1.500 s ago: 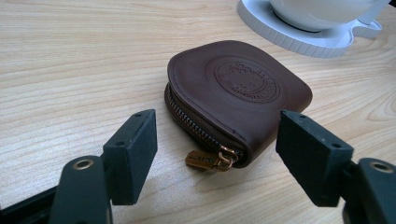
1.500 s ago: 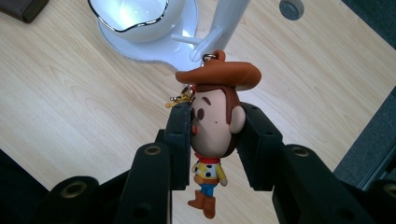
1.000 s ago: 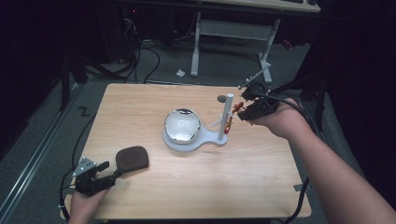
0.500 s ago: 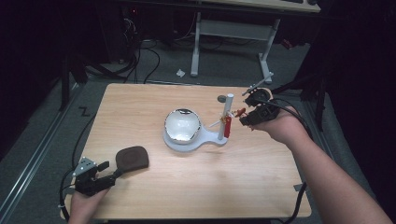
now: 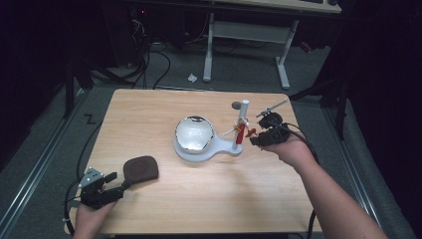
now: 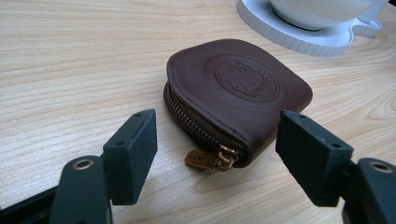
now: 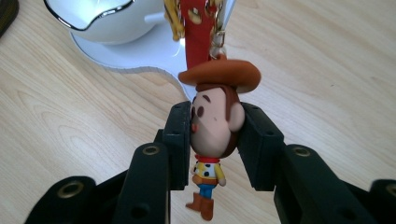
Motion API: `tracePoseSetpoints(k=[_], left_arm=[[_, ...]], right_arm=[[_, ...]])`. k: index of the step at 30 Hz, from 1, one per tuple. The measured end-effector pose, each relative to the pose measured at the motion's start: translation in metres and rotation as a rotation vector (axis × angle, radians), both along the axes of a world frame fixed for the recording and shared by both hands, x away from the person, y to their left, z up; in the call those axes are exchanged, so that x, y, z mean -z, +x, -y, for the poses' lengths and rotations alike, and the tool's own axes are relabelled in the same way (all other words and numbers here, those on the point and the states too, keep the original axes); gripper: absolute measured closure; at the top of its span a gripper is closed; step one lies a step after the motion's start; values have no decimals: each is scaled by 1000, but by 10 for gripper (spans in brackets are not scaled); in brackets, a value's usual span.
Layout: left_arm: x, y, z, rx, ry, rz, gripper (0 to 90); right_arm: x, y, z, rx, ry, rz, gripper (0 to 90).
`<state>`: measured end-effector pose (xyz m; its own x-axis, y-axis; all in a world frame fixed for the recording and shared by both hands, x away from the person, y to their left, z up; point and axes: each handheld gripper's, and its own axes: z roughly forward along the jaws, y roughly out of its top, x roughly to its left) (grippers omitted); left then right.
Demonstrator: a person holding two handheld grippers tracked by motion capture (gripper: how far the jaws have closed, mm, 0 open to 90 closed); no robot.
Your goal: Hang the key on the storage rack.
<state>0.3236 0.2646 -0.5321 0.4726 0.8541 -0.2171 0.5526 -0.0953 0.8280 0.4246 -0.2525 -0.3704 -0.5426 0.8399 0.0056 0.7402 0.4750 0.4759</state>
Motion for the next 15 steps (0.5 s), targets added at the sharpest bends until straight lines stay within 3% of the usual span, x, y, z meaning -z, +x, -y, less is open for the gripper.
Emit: tracePoseSetpoints(k=[4, 10, 15], left_arm=[[0, 0, 1, 5, 6, 0, 297], [0, 1, 3, 12, 7, 1, 298], [-1, 1, 6, 19, 9, -3, 298]], right_arm=[[10, -1, 2, 7, 9, -6, 588], [13, -12, 8, 15, 16, 8, 571], [22, -33, 16, 22, 29, 20, 540]])
